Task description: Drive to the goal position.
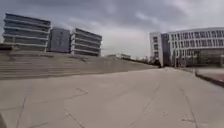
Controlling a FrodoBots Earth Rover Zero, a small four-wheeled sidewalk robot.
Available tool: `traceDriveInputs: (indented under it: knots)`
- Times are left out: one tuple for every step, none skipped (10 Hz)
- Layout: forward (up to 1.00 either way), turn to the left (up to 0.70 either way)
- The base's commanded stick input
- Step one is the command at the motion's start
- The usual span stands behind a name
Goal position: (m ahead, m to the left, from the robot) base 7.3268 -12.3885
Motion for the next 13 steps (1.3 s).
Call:
traceDriveInputs:
  knots:
    - [0.70,-0.35]
    - [0.70,-0.35]
    - [0.70,-0.35]
    - [0.70,-0.29]
    - [0.70,0.00]
    - [0.70,0.00]
    - [0.70,0.00]
    - [0.70,0.00]
    - [0.70,0.00]
    - [0.70,0.00]
    - [0.70,0.00]
    - [0.70,0.00]
    - [0.70,0.00]
